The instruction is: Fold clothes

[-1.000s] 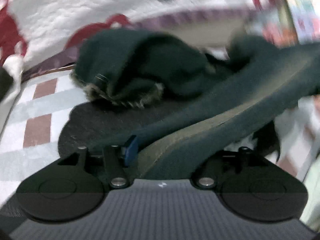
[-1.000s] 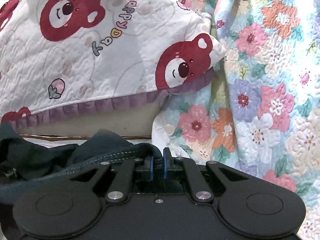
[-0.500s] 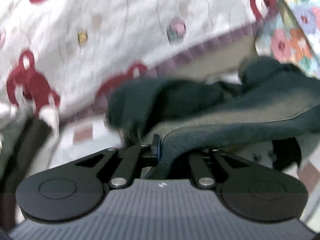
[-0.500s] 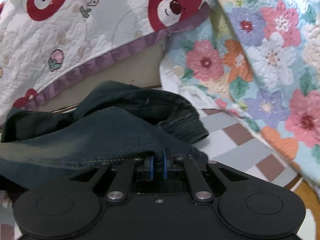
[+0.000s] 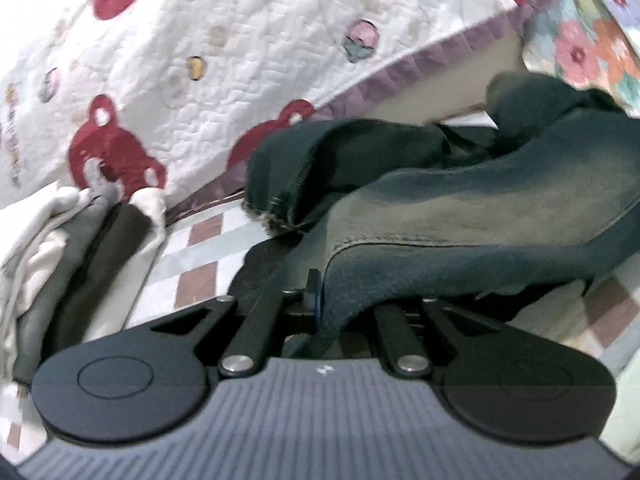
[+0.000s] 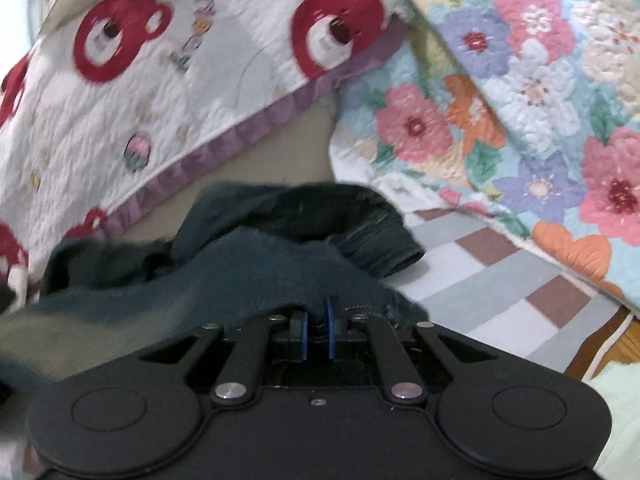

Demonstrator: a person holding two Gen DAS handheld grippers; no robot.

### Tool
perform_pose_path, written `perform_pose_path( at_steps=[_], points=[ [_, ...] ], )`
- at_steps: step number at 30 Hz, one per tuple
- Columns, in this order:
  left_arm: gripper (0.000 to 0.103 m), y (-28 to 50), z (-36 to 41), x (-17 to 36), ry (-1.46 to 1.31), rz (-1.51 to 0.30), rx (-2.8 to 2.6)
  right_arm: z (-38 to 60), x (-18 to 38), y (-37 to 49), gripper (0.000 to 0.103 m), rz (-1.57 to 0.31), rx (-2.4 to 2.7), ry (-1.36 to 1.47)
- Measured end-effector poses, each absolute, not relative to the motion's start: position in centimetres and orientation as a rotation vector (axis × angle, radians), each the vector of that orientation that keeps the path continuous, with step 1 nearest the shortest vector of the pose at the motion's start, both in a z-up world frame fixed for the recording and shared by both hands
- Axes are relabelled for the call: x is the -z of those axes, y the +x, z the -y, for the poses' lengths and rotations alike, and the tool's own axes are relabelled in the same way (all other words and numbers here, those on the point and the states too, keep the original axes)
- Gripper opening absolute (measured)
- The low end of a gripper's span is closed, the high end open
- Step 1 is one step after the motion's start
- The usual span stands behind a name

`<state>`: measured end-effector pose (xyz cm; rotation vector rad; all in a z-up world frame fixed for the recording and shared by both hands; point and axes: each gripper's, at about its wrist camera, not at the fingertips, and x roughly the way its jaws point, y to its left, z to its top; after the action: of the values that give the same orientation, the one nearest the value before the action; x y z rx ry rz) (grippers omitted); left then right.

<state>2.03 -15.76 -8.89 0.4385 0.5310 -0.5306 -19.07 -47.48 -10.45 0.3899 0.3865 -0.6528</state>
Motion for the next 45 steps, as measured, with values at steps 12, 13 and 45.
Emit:
perform_pose_path(
  at_steps=[12, 13, 45],
  points=[
    [0.007, -2.9, 16.9, 5.7, 0.476, -0.545, 0.622, 45.9, -7.2, -24.2, 0.008, -0.125, 0.549, -0.210],
    [0.008, -3.5, 16.8, 6.3, 0.507, -0.564, 0.628, 45.4, -6.7, -25.6, 0.009, -0.152, 0.552, -0.234],
    [0.049, -3.8, 6.2, 6.7, 0.170, -0.892, 0.375, 35.0, -1.3, -23.1, 0.065, -0.431, -0.302, 0.258]
  ],
)
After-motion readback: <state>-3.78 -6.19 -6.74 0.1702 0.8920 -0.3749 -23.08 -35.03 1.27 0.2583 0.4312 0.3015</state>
